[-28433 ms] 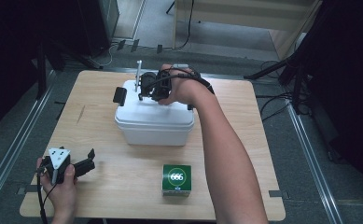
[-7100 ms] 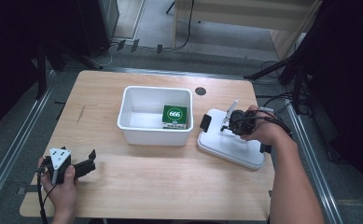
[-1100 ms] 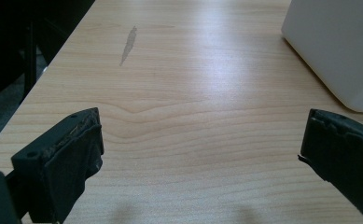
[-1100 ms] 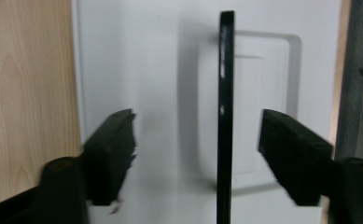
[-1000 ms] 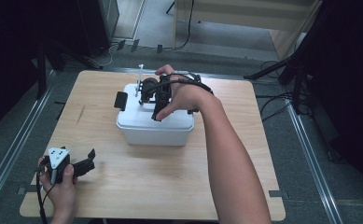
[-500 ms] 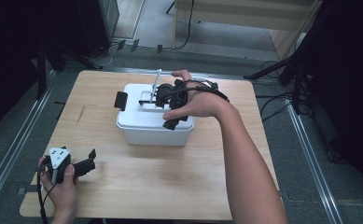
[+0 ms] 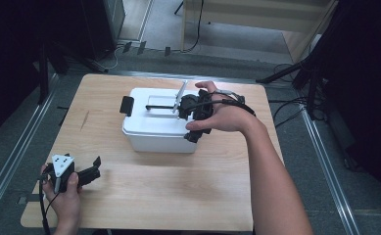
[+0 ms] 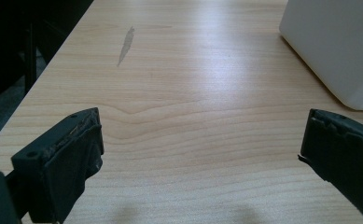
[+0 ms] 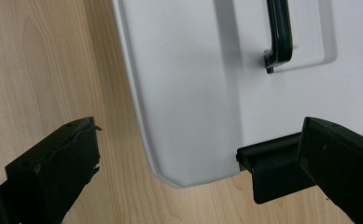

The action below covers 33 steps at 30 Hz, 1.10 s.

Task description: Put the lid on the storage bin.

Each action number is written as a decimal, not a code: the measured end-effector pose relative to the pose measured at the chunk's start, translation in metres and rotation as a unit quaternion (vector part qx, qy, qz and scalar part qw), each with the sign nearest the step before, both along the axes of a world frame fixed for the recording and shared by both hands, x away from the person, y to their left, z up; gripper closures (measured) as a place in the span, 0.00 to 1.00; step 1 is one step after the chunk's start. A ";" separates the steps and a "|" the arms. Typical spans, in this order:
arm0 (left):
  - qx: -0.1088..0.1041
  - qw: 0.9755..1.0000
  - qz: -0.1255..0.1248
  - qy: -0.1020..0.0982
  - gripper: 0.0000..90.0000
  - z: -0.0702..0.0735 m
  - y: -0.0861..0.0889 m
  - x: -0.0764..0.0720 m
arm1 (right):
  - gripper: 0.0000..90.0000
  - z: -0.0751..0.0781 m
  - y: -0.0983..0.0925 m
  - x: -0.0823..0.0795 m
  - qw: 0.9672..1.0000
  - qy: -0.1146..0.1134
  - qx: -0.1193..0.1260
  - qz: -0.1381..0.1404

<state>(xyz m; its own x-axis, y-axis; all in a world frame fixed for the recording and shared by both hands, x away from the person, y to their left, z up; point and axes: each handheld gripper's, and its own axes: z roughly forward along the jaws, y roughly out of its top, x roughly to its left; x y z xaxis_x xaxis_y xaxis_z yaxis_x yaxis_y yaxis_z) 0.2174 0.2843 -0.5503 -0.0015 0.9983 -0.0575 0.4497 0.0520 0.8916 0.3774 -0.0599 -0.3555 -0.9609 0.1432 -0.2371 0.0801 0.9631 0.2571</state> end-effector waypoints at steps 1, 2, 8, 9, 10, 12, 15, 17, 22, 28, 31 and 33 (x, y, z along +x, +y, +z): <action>0.000 1.000 0.000 0.000 0.00 0.000 0.000 0.000 | 0.00 0.000 0.000 0.000 1.000 0.000 0.000 0.000; 0.000 1.000 0.000 0.000 0.00 0.000 0.000 0.000 | 0.00 0.000 -0.003 -0.002 1.000 0.000 0.002 -0.004; 0.000 1.000 0.000 0.000 0.00 0.000 0.000 0.000 | 0.00 -0.002 -0.013 -0.006 1.000 -0.003 0.010 -0.012; 0.000 1.000 0.000 0.000 0.00 0.000 0.000 0.000 | 0.00 -0.002 -0.015 -0.006 1.000 -0.002 0.011 -0.013; 0.000 1.000 0.000 0.000 0.00 0.000 0.000 0.000 | 0.00 -0.003 -0.018 -0.006 1.000 -0.001 0.012 -0.016; 0.000 1.000 0.000 0.000 0.00 0.000 0.000 0.000 | 0.00 -0.003 -0.024 -0.006 1.000 0.000 0.016 -0.018; 0.000 1.000 0.000 0.000 0.00 0.000 0.000 0.000 | 0.00 -0.004 -0.033 -0.007 0.999 0.002 0.018 -0.028; 0.000 1.000 0.001 0.000 0.00 0.000 0.000 0.000 | 0.00 -0.005 -0.039 -0.008 0.999 0.002 0.020 -0.029; 0.000 1.000 0.001 0.000 0.00 0.000 0.000 0.000 | 0.00 -0.007 -0.048 -0.009 0.999 0.002 0.021 -0.039; 0.000 1.000 0.001 -0.001 0.00 0.000 0.000 0.000 | 0.00 -0.014 -0.062 -0.011 0.998 0.006 0.024 -0.051; -0.001 1.000 0.002 -0.001 0.00 0.000 0.000 0.000 | 0.00 -0.016 -0.066 -0.011 0.998 0.006 0.025 -0.055; 0.000 1.000 0.001 0.000 0.00 0.000 0.000 0.000 | 0.00 -0.020 -0.072 -0.013 0.997 0.007 0.032 -0.066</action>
<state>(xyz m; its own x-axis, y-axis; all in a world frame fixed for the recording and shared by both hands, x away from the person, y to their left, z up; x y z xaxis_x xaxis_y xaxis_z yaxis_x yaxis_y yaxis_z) 0.2173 0.2842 -0.5504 -0.0028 0.9984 -0.0573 0.4494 0.0524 0.8918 0.3645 -0.1321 -0.3752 -0.9355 0.2834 -0.2111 0.2092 0.9256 0.3154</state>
